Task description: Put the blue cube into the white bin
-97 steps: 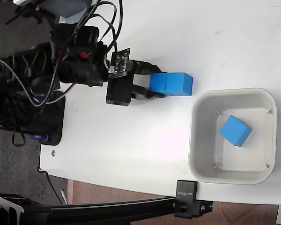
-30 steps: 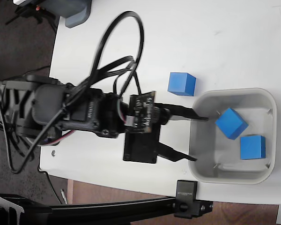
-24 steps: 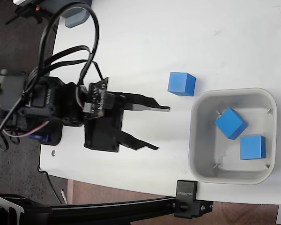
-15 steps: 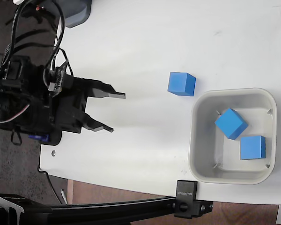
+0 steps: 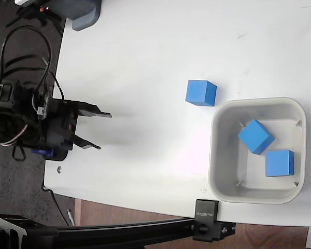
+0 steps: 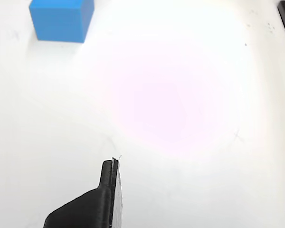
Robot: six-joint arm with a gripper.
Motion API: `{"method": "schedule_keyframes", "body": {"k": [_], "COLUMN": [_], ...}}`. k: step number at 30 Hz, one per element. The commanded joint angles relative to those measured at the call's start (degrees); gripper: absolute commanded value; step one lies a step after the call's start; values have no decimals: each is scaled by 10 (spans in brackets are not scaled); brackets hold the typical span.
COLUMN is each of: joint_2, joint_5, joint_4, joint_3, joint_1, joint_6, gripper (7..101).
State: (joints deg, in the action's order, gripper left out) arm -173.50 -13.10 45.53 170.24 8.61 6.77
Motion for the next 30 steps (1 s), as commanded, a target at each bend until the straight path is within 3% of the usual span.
{"method": "schedule_keyframes", "body": {"k": [1, 9, 15, 20, 30], "joint_2": [-15, -15, -15, -15, -15], "joint_5": [-14, -53, -46, -6, -17], "joint_4": [-7, -8, -8, -11, -11], "joint_3": [3, 12, 12, 12, 12], "joint_1": [-1, 2, -2, -2, -11], "joint_6": [4, 25, 25, -2, 10], "gripper": [1000, 1000, 1000, 1000, 1000]}}
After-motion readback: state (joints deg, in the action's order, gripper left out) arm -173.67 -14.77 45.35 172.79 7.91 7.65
